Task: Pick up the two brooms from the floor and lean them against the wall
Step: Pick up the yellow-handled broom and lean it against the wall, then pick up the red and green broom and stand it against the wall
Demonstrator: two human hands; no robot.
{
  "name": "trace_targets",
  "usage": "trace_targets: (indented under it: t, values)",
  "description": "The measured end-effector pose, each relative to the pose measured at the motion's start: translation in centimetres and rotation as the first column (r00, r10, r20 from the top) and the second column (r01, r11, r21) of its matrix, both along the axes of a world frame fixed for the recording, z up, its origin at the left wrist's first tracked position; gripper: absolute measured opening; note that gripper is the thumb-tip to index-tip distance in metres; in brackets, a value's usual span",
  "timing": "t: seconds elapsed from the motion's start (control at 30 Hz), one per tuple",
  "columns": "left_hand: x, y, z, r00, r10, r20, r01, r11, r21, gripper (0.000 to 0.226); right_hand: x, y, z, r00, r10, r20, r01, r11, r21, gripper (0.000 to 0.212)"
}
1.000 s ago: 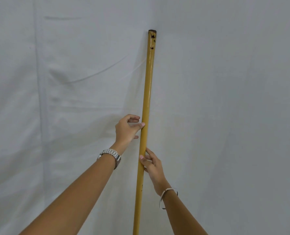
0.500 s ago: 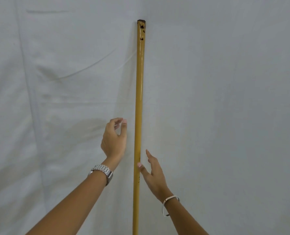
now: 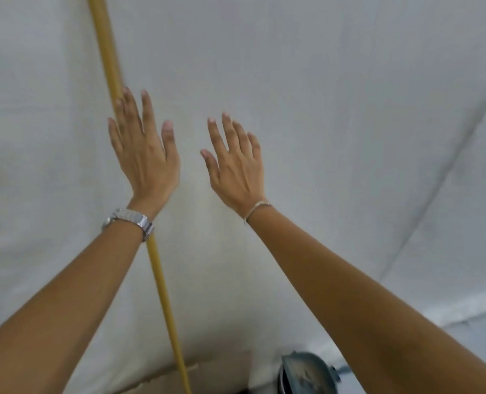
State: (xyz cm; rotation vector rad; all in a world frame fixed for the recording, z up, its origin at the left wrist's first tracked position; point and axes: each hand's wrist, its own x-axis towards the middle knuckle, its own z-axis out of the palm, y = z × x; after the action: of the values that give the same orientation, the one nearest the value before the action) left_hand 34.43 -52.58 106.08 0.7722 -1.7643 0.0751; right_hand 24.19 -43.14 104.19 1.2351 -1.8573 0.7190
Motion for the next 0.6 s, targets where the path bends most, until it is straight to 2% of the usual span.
trace_targets:
  t: [0.17, 0.33, 0.6]
  values:
    - [-4.7, 7.2, -0.2, 0.995, -0.081, 0.05, 0.081, 0.997, -0.006, 0.054, -5.1, 8.0, 0.8, 0.987, -0.155, 0.043, 0.156, 0.988, -0.008, 0.052]
    - [-11.5, 17.2, -4.7, 0.978, -0.187, 0.087, 0.181, 0.981, 0.073, 0.053, -12.5, 19.7, -1.9, 0.974, -0.209, 0.084, 0.214, 0.975, -0.066, 0.049]
    - [-25.1, 35.1, -15.1, 0.932, -0.317, 0.176, 0.259, 0.921, 0.291, 0.055, -26.6, 39.1, -11.9, 0.951, -0.265, 0.158, 0.231, 0.951, 0.203, 0.05]
